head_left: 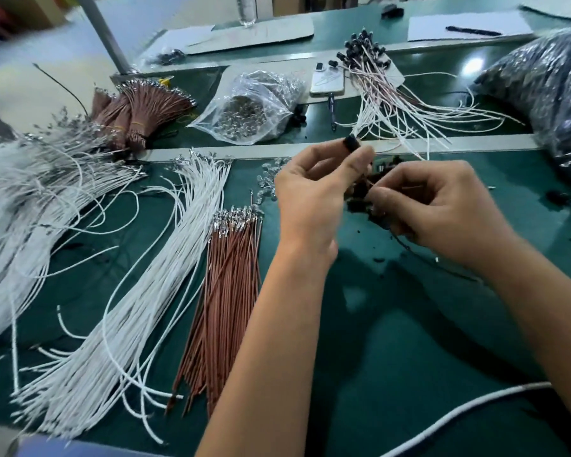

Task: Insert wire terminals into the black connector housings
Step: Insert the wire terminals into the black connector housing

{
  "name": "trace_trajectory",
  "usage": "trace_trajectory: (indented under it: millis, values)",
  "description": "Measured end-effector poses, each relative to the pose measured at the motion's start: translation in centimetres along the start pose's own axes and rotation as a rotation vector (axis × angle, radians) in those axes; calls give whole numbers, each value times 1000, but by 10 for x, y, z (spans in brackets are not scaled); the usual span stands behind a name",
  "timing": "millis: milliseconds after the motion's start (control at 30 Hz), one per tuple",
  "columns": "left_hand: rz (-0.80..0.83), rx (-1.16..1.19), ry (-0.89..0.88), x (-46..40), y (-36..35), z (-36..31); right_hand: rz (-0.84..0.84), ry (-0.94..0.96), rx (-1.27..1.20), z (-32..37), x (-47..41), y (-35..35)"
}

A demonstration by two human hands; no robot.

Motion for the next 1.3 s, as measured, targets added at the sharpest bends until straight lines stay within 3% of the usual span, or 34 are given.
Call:
trace_trajectory:
  millis: [100, 200, 333, 467, 567, 667, 800, 933, 1133, 1233, 1300]
  values:
    - [-226, 97, 60, 6, 49, -6, 8, -232, -164, -12, -33, -27]
    - [-429, 96, 40, 18, 99, -21, 78, -316, -50, -5, -77, -80]
    - [-619, -105, -31, 34, 158, -47, 205, -372, 248, 7, -129, -159]
    - [-727, -434, -91, 44, 195, -74, 168, -400, 370, 14, -159, -206]
    - [-758, -514, -98, 46, 208, -82, 151, -414, 446, 9, -166, -221]
    - [-738, -603, -93, 46, 208, -86, 172, -460, 447, 2, -161, -218]
    - [-664, -841, -110, 42, 189, -98, 150, -377, 72, 20, -155, -206]
    - [-518, -821, -46, 34, 161, -97, -41, -148, -194, 69, -146, -142]
    - [-281, -868, 27, 31, 106, -96, -310, -46, -563, 78, -127, -10]
    - [-91, -613, 63, 23, 65, -82, -320, -76, -623, 54, -110, 33]
    - [31, -394, 130, 14, 33, -64, -260, -193, -572, 26, -90, 40]
Point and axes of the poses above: each hand's wrist, its own x-axis away from the middle knuckle, its own y-axis out of the back of the hand, z = x × y, the point moved 10 cm from there along -x, towards the middle knuckle, and after that the axes turned 6 degrees about z, right-handed, at the moved point
